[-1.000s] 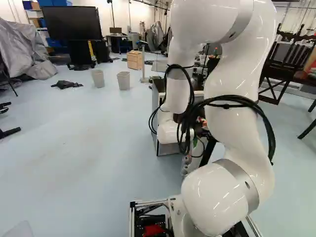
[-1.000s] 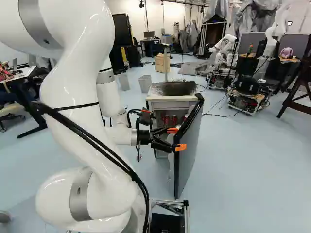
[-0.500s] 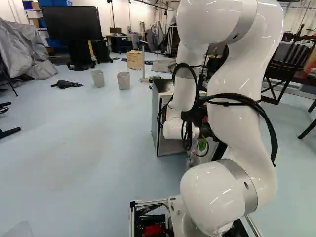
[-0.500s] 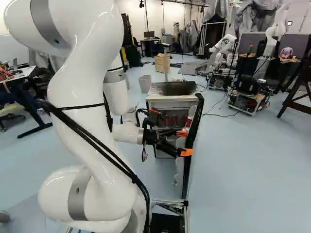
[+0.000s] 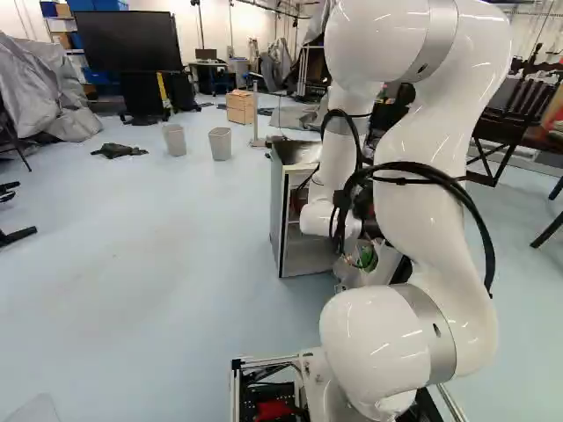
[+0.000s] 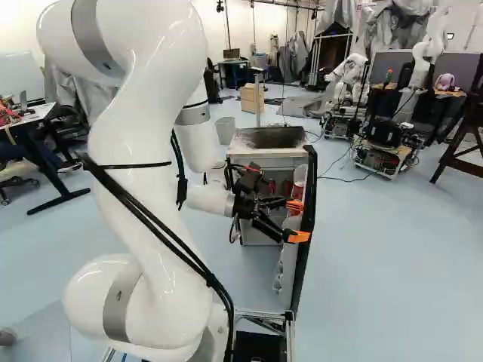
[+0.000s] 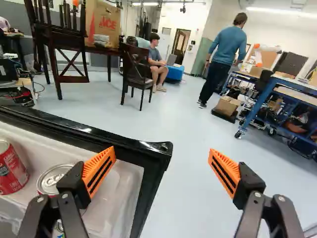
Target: Grab a drink from the fridge
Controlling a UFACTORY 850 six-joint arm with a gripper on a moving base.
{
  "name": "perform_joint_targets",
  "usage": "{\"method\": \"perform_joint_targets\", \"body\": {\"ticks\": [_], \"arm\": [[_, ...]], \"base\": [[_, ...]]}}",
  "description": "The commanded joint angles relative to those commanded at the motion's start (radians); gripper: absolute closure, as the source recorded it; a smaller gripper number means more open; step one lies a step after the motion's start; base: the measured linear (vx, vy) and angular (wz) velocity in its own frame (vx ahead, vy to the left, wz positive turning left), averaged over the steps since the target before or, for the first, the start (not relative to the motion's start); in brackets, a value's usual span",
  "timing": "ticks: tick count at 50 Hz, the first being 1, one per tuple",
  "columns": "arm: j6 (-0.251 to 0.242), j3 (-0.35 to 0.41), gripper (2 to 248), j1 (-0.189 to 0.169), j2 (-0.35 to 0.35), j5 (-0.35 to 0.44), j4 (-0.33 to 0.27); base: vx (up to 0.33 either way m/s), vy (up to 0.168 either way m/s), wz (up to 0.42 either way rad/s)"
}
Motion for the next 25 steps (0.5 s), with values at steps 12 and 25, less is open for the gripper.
{"method": "perform_joint_targets", "body": {"ticks": [12, 25], "arm": [[0.0, -0.057, 3, -0.064, -0.023, 0.0, 0.0], [0.0, -0.126, 3, -0.133, -0.052, 0.0, 0.0]], "base": [[0.0, 0.0, 0.0], [0.0, 0.0, 0.0]]}}
